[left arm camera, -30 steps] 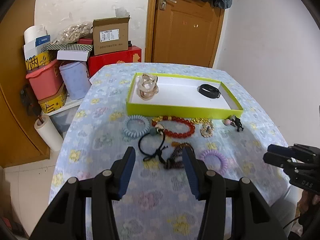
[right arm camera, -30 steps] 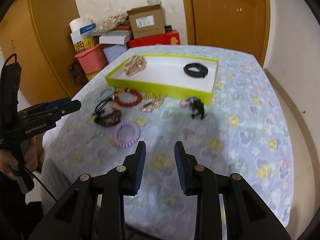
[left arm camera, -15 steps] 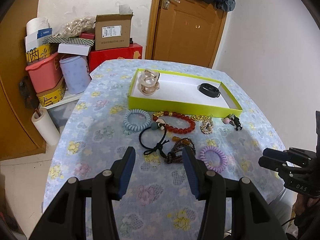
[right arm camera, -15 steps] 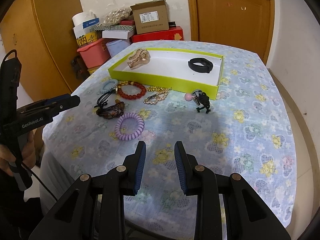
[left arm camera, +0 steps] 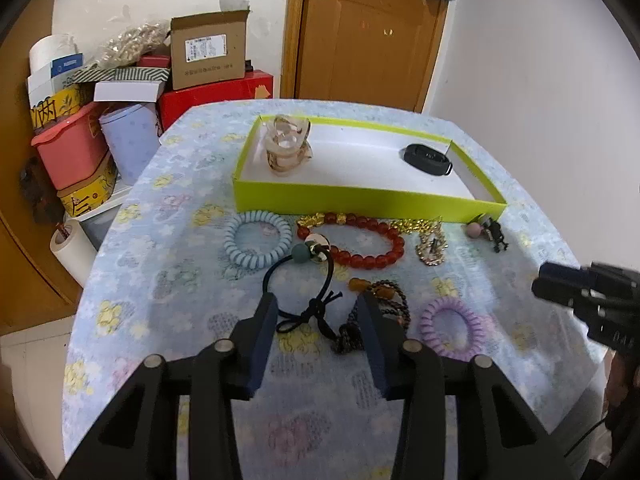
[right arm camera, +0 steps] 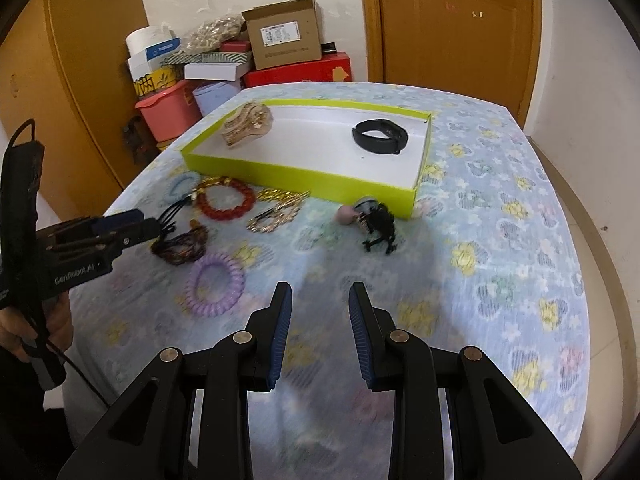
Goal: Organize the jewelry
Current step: 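Withdraw both open tools from the green box toward the remaining jewelry, then grasp the black figurine keychain with the right tool while the left grasps the black hair tie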
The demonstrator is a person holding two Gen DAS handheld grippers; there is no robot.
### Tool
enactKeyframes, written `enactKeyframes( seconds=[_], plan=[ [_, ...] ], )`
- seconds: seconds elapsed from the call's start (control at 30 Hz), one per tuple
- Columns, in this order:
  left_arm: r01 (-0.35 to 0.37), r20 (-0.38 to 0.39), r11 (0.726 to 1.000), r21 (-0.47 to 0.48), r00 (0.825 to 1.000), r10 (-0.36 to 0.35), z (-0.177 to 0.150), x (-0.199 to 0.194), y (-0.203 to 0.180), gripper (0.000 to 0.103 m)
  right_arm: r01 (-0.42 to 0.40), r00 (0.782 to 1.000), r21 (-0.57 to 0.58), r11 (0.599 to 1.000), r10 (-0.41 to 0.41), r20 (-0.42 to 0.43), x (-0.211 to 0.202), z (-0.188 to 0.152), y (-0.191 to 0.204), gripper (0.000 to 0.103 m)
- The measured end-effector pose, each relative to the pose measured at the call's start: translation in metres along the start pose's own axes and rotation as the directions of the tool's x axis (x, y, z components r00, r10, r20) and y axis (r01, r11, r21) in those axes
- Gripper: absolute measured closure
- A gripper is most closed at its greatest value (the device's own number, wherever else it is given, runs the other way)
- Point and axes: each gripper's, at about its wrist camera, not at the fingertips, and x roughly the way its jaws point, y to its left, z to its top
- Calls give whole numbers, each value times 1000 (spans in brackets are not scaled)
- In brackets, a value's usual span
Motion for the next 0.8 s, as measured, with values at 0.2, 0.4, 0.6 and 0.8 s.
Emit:
enactKeyframes(
  seconds=[0.2, 0.4, 0.6, 0.8],
  plan=[
    [3, -26, 1000, 14, 1000, -3, 2, 16, -2, 76, 28, 1000, 11, 1000, -28, -2, 21, 15, -17, 67],
    [-6, -33, 1000, 14, 999, 7, 3, 23, 1, 93, 43, 999, 12, 999, -43, 0, 39, 30, -32, 60],
    [-10, -26, 1000, 14, 1000, 10, 5, 22, 1, 99, 17, 1000, 14, 1000, -16, -25, 59, 39, -39, 60],
    [-10, -27, 1000, 4, 1000, 10, 5, 21, 4, 99, 18, 1000, 6, 1000, -17, -25, 59, 39, -37, 79]
  ],
)
